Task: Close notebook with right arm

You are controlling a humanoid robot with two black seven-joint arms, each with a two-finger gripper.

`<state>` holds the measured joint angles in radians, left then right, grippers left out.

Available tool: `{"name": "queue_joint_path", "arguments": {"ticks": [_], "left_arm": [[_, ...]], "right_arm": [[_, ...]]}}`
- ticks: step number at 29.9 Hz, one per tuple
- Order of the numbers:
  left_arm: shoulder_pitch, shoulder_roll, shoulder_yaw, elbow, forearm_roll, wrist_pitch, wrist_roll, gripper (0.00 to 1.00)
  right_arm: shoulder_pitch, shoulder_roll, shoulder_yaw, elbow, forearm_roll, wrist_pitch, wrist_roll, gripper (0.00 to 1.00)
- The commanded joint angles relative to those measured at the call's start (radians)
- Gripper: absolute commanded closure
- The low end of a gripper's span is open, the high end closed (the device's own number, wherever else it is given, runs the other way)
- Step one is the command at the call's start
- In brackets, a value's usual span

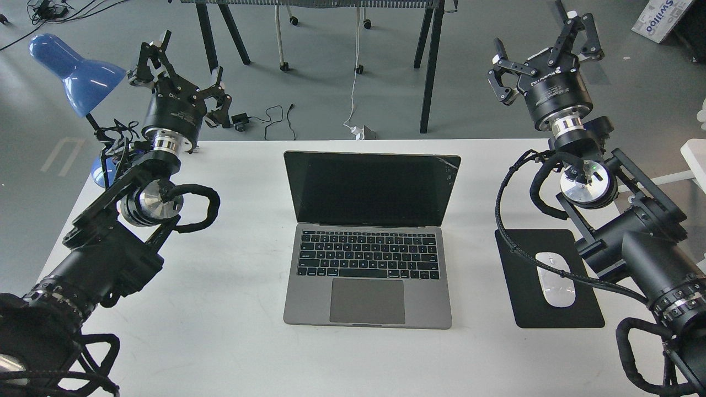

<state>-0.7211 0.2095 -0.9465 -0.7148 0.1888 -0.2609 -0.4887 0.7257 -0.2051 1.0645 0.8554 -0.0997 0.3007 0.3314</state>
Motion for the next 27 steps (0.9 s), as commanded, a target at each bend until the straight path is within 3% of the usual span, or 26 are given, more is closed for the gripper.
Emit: {"name": "queue_joint_path", "arguments": {"ticks": [1,19,27], "left_arm": [[0.0,-0.004,0.0,-0.002,0.0,0.011,0.0,0.0],[0.002,-0.001,0.0,-0.005,-0.002,0.003,0.0,0.0],[0.002,-0.001,0.0,-0.003,-0.002,0.002,0.0,0.0]], "right_arm": [[0.0,0.0,0.0,0.001,0.0,0.0,0.0,0.0],[0.009,-0.003,-0.027,-0.004,-0.017,-0.006,-0.003,0.0],[0.168,-0.037,-0.369,-0.056,-0.041,-0.094,-0.017,0.0]]}}
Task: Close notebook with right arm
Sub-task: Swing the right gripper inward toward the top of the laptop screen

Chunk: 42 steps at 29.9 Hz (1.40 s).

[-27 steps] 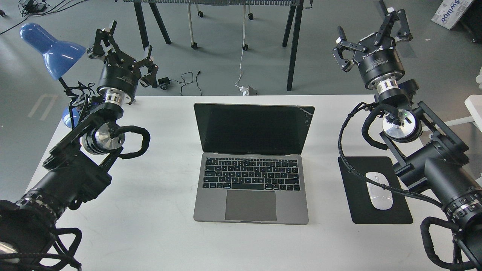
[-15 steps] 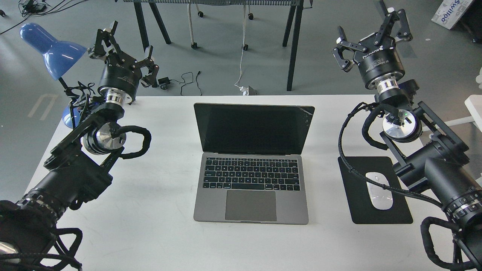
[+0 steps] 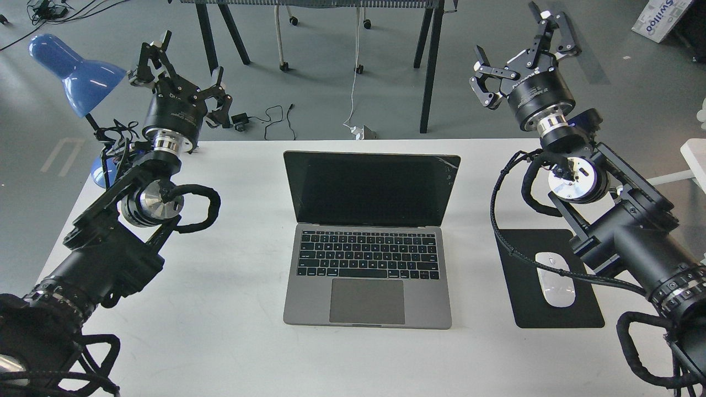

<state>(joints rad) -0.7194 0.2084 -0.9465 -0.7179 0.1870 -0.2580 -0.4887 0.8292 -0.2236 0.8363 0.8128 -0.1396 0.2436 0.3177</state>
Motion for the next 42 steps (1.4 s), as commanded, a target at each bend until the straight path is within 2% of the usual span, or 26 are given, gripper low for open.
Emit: {"name": "queue_joint_path", "arguments": {"ticks": [1,7,12,42], "left_arm": [[0.0,0.0,-0.001,0.0,0.0,-0.001,0.0,0.0],[0.0,0.0,0.0,0.0,0.0,-0.001,0.0,0.0],[0.0,0.0,0.0,0.0,0.0,0.0,0.0,0.0],[0.0,0.0,0.0,0.0,0.0,-0.001,0.0,0.0]], "right_arm": [[0.091,-0.023,-0.193,-0.014,0.0,-0.046,-0.003,0.0],[0.194,-0.025,-0.396,-0.027,0.002,-0.073,-0.031,0.0],[0.245,-0.025,-0.499,-0.047,0.003,-0.073,-0.034,0.0],[0.182,-0.039,-0.517,-0.03,0.009,-0.078,-0.034,0.0]]}}
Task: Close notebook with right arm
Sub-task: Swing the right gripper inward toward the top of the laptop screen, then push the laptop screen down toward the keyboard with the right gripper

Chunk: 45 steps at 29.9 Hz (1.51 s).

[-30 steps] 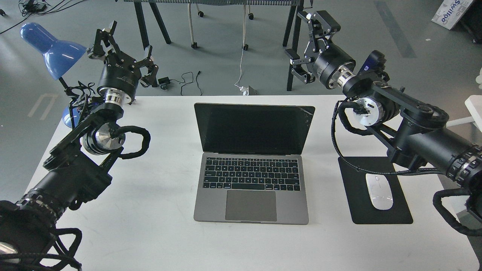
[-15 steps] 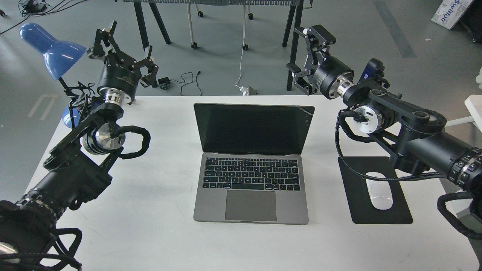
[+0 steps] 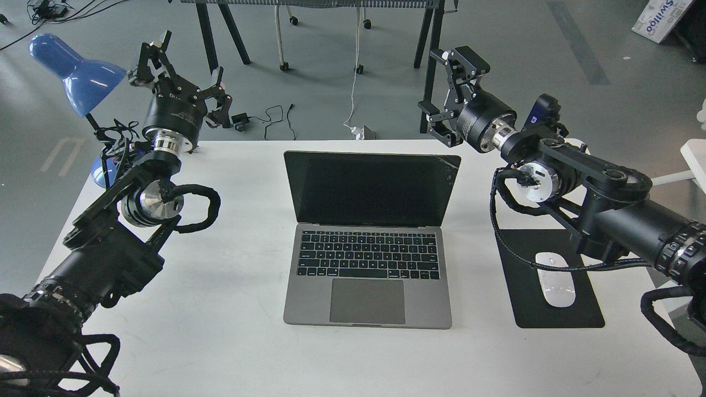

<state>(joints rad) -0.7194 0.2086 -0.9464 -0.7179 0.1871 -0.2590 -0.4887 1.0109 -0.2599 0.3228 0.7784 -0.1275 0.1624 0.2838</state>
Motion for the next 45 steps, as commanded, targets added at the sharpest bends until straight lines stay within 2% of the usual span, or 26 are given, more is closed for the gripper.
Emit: {"name": "queue_joint_path", "arguments": {"ticks": [1,10,34,45], "left_arm": [[0.0,0.0,-0.002,0.0,0.0,0.0,0.0,0.0],[0.0,0.0,0.0,0.0,-0.001,0.0,0.0,0.0],[-0.002,0.0,0.0,0.003,-0.001,0.001,0.0,0.0],[-0.002,0.002,0.0,0.003,-0.001,0.001,0.0,0.0]], "right_arm": [[0.001,-0.007,-0.004,0.004,-0.003,0.005,0.0,0.0],[0.009,-0.048,-0.076,0.035,-0.011,0.019,0.0,0.0],[0.023,-0.061,-0.186,0.067,-0.018,0.097,0.002,0.0],[0.048,-0.061,-0.191,0.067,-0.092,0.134,0.002,0.0]]}}
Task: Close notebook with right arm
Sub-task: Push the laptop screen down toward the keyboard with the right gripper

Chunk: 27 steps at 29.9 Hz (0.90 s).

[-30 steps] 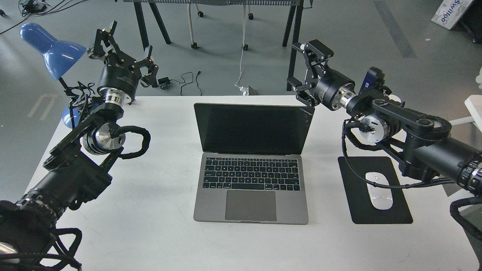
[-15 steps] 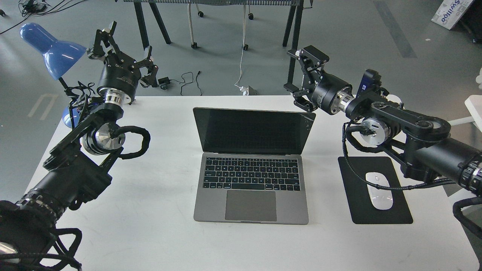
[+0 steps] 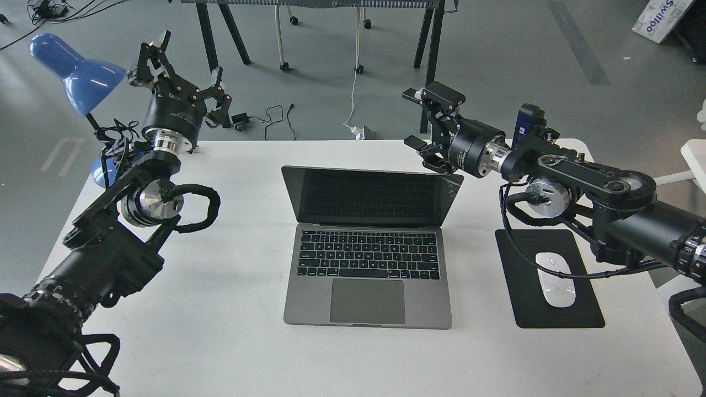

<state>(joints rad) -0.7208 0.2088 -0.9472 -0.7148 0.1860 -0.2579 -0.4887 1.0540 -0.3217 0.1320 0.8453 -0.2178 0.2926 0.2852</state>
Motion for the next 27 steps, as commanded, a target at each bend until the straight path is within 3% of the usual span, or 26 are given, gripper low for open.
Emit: {"name": "queue_joint_path", "arguments": {"ticks": [1,27], "left_arm": [[0.0,0.0,-0.001,0.0,0.001,0.0,0.0,0.0],[0.0,0.001,0.001,0.003,0.0,0.0,0.0,0.0]], "right_arm": [[0.006,0.001,0.0,0.0,-0.002,0.005,0.0,0.0],[0.024,0.003,-0.008,0.04,-0.181,0.134,0.002,0.0]]}}
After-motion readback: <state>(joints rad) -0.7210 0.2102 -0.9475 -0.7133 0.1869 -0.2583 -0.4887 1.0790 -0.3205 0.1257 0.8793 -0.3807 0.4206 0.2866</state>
